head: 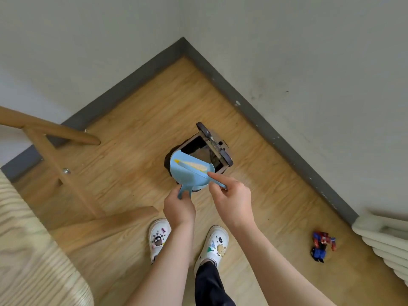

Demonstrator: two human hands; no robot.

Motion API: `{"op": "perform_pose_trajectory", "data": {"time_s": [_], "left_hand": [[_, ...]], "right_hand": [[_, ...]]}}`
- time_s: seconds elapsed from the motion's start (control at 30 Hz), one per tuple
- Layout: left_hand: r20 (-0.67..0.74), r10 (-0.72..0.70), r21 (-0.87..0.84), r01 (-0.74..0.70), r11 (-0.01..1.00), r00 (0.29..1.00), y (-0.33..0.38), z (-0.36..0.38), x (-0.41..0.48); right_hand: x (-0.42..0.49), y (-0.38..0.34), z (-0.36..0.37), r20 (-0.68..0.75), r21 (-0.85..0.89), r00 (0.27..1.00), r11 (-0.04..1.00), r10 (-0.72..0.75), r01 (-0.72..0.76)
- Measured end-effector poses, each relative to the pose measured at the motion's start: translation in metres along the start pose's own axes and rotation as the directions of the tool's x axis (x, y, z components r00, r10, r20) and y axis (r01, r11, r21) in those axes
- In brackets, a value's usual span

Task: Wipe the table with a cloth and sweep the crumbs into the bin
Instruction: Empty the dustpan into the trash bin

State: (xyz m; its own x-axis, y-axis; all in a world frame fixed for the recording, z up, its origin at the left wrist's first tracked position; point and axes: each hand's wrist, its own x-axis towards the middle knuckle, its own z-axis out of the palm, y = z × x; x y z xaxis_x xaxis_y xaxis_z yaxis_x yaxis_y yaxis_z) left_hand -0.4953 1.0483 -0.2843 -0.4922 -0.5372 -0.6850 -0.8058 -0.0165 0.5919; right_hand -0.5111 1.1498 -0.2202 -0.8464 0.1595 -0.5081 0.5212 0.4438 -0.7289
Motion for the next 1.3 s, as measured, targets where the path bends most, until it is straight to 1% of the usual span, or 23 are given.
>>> {"op": "perform_pose_trajectory", "data": {"time_s": [0.07,0.23,0.4,0.5,0.6,0.67,0.8,1.1,1.17,1.2,1.3], "left_hand": [[0.013,0.044,0.062,-0.045,0.997,0.999,0.005,0.003,0.004],[0.030,0.088,0.148,-0.091,0.985,0.996,0.019,0.010,0.010],[0.046,0.085,0.190,-0.092,0.977,0.995,0.027,0.013,0.015],[0.053,0.074,0.176,-0.082,0.981,0.996,0.032,0.012,0.013],[0.057,0.069,0.166,-0.077,0.983,0.996,0.037,0.012,0.012],[0.059,0.062,0.158,-0.071,0.985,0.996,0.041,0.011,0.010],[0.068,0.061,0.150,-0.070,0.986,0.996,0.045,0.010,0.009],[0.088,0.077,0.157,-0.090,0.983,0.993,0.053,0.006,0.005],[0.092,0.074,0.159,-0.088,0.983,0.993,0.054,0.004,0.004],[0.097,0.068,0.157,-0.082,0.984,0.993,0.054,0.003,0.003],[0.127,0.063,0.130,-0.080,0.988,0.990,0.057,-0.002,-0.005]], "right_hand": [[0.007,0.004,0.003,0.021,-0.046,1.000,0.999,-0.009,0.010],[0.021,0.012,0.012,0.107,-0.171,0.994,0.984,-0.037,0.055],[0.033,0.013,0.015,0.099,-0.203,0.995,0.978,-0.022,0.042],[0.036,0.013,0.014,0.057,-0.198,0.998,0.979,-0.038,0.048],[0.038,0.011,0.016,0.083,-0.219,0.996,0.974,-0.038,0.055],[0.040,0.009,0.015,0.059,-0.205,0.998,0.978,-0.024,0.035],[0.041,0.009,0.016,0.030,-0.219,0.999,0.974,-0.045,0.050],[0.040,0.010,0.014,0.032,-0.255,0.999,0.967,-0.021,0.028],[0.039,0.008,0.013,0.061,-0.286,0.998,0.958,-0.016,0.033],[0.038,0.008,0.012,0.054,-0.293,0.998,0.955,-0.026,0.040],[0.032,-0.002,0.003,-0.026,-0.277,0.998,0.959,-0.061,0.052]]}}
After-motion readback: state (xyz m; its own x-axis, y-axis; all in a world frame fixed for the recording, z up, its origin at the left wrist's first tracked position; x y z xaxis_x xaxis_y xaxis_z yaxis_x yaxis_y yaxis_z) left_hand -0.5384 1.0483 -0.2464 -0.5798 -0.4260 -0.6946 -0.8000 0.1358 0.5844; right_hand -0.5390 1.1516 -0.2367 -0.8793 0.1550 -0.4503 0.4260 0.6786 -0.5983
